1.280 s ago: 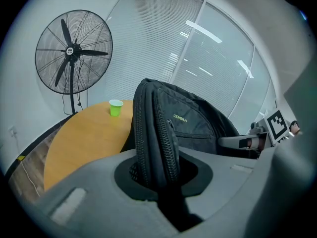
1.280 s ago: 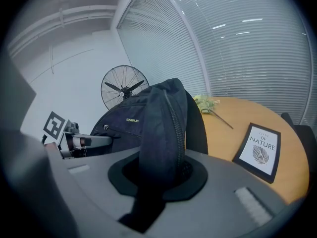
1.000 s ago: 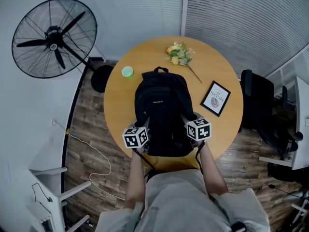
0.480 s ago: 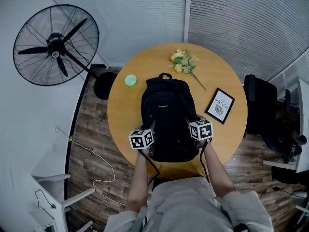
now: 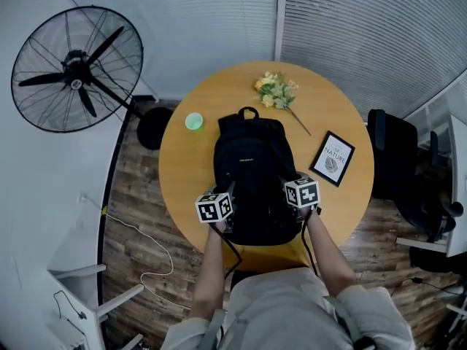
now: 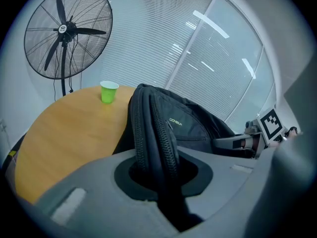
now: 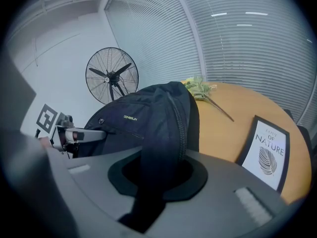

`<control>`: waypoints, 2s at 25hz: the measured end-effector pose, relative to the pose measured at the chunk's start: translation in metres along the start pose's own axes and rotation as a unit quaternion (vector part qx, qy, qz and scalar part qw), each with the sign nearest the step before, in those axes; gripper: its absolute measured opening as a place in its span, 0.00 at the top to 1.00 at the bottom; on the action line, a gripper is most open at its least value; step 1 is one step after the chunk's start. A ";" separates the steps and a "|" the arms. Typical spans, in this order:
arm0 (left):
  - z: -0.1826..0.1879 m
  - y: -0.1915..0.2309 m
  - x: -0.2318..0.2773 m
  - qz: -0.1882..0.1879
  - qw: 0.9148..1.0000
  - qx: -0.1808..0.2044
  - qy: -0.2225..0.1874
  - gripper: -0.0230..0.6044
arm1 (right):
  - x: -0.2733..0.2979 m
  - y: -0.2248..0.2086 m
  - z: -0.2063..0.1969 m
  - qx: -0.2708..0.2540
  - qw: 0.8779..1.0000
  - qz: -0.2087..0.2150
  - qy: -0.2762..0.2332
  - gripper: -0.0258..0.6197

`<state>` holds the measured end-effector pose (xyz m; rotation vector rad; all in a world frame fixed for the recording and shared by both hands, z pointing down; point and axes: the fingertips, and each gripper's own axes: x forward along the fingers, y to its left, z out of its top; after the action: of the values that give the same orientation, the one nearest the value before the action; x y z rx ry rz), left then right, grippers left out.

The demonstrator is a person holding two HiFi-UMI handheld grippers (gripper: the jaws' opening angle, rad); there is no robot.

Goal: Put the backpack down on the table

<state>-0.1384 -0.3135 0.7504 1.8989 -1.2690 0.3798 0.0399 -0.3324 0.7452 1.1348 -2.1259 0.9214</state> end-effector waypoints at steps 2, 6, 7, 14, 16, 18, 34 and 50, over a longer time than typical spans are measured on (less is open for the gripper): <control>-0.002 0.002 0.003 0.000 1.000 -0.001 0.004 0.87 | 0.003 -0.002 -0.002 0.002 1.000 -0.003 0.003 0.87; -0.006 0.006 0.009 0.000 1.000 -0.006 0.009 0.87 | 0.009 -0.006 -0.004 0.006 1.000 -0.007 0.010 0.87; -0.006 0.008 0.010 0.000 1.000 -0.007 0.010 0.87 | 0.011 -0.006 -0.005 0.007 1.000 -0.007 0.012 0.87; -0.011 0.016 0.019 -0.003 1.000 -0.016 0.021 0.86 | 0.022 -0.011 -0.008 0.014 1.000 -0.018 0.020 0.87; -0.012 0.018 0.021 -0.003 1.000 -0.018 0.023 0.86 | 0.024 -0.012 -0.009 0.012 0.999 -0.022 0.023 0.87; -0.015 0.021 0.024 0.000 0.999 -0.021 0.026 0.86 | 0.027 -0.012 -0.010 0.010 0.999 -0.025 0.027 0.87; -0.032 0.035 0.043 0.031 0.998 -0.018 0.054 0.85 | 0.050 -0.033 -0.027 0.004 0.996 -0.065 0.060 0.86; -0.030 0.040 0.042 0.047 0.997 0.017 0.063 0.75 | 0.044 -0.057 -0.032 0.024 0.992 -0.095 0.086 0.70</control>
<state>-0.1487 -0.3250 0.8137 1.8186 -1.2770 0.5651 0.0725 -0.3518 0.8147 1.2122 -1.8335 0.9490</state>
